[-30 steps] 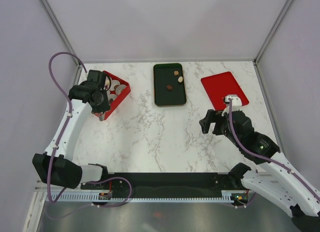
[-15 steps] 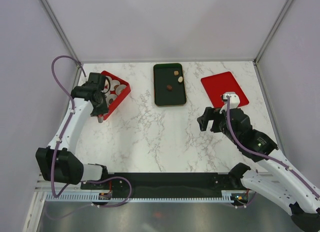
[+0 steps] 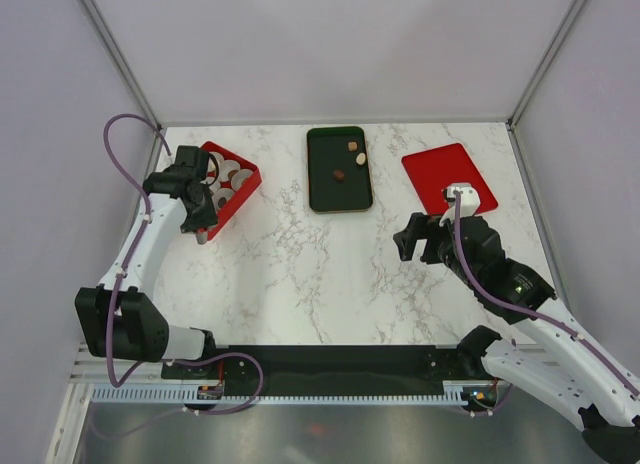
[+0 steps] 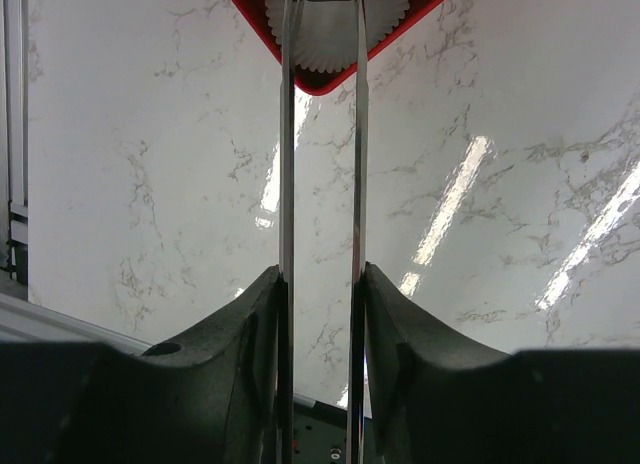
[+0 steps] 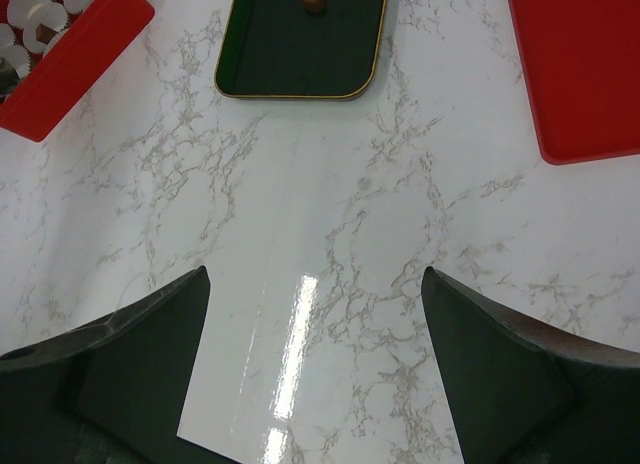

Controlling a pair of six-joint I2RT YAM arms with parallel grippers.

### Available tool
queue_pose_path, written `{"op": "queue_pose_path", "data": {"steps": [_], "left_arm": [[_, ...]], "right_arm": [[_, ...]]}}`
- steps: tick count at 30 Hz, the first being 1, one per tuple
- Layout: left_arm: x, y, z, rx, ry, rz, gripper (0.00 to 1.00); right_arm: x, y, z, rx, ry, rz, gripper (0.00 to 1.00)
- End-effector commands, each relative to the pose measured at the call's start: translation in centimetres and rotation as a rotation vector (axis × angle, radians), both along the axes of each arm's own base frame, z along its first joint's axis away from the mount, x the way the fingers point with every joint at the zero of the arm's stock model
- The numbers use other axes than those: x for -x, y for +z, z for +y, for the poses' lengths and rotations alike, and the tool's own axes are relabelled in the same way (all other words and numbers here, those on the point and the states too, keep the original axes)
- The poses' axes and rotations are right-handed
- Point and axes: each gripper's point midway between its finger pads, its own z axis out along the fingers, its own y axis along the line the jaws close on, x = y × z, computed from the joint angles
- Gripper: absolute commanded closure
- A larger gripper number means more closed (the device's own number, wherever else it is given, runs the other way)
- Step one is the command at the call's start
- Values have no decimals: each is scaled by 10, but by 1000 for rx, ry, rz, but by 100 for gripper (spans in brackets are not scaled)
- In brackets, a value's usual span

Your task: Pack the chocolate

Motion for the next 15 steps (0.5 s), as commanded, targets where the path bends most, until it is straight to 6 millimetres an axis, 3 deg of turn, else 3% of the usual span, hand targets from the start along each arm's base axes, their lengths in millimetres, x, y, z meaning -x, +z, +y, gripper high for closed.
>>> {"op": "queue_pose_path", "data": {"steps": [1,15], "left_arm": [[-8,1,-2,16,-4,-31,57],[-5,-4,-1,9,-4,-5,53]], "right_arm": [[-5,16,8,-44,16,-43,4],[-4,18,6,-54,12,-54,4]]}}
